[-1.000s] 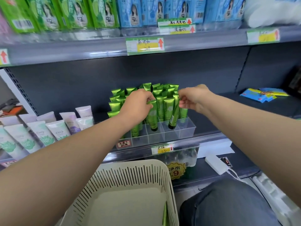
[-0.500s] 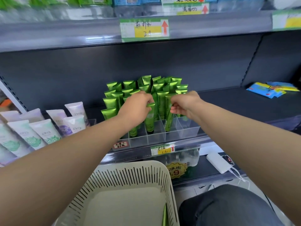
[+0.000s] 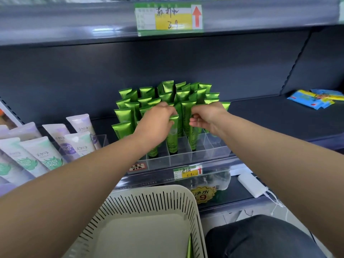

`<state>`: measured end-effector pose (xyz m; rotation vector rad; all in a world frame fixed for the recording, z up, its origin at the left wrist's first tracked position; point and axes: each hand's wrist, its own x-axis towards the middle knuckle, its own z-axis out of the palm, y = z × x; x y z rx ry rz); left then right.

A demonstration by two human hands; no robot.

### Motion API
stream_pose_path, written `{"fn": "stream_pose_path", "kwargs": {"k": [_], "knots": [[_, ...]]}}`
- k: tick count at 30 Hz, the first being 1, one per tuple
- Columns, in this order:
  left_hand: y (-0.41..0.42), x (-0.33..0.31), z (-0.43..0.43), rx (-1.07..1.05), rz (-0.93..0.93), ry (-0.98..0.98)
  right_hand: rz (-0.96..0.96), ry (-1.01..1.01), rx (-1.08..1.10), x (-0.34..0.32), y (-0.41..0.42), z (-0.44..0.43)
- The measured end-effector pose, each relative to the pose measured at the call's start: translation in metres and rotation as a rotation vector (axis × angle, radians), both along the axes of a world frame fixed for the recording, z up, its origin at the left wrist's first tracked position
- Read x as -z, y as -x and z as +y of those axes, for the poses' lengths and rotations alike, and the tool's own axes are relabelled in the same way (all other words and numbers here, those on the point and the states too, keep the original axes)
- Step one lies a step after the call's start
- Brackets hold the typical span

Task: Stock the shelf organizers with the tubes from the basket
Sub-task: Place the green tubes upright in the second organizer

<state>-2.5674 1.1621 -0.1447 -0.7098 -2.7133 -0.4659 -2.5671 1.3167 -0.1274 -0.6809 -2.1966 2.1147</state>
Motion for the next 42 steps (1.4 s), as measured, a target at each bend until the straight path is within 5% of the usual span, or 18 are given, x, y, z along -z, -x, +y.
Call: {"fn": "stream_pose_path", "kwargs": {"k": [8, 15, 28, 42], "knots": [[-0.002, 0.002, 0.001, 0.004, 0.001, 0.01, 0.029, -0.071, -0.029, 0.004, -0.005, 0.002], [-0.01, -0.001, 0.002, 0.016, 0.042, 0.015, 0.108, -0.564, -0.05, 0.007, -0.011, 0.008], [-0.033, -0.02, -0.005, -0.049, 0.1, 0.24, 0.154, -1.079, -0.153, -0.004, -0.031, 0.001], [-0.084, -0.03, -0.024, -0.122, 0.168, 0.265, 0.242, -1.297, -0.353, -0.01, -0.089, -0.022]]}}
